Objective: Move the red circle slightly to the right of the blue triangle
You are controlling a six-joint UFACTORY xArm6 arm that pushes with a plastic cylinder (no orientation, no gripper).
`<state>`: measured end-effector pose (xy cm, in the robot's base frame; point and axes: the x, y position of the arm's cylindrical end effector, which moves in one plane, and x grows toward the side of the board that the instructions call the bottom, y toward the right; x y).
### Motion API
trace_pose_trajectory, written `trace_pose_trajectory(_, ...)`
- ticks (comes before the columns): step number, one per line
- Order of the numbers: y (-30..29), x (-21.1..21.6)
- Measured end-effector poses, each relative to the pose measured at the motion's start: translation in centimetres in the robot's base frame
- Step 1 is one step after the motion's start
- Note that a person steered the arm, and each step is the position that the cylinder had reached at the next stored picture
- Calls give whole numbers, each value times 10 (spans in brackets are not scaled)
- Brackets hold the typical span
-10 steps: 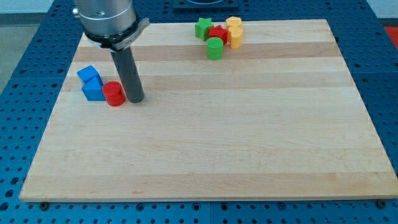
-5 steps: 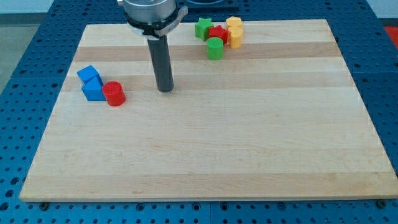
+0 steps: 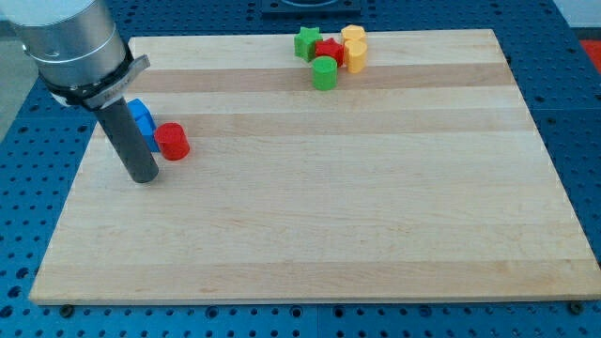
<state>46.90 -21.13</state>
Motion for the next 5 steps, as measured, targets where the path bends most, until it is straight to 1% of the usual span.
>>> trace_pose_trajectory(1,0,-15)
trace_pose_trajectory(3,2,-26)
trace_pose_trajectory(4,25,-31)
trace_pose_trajectory(5,45,-48)
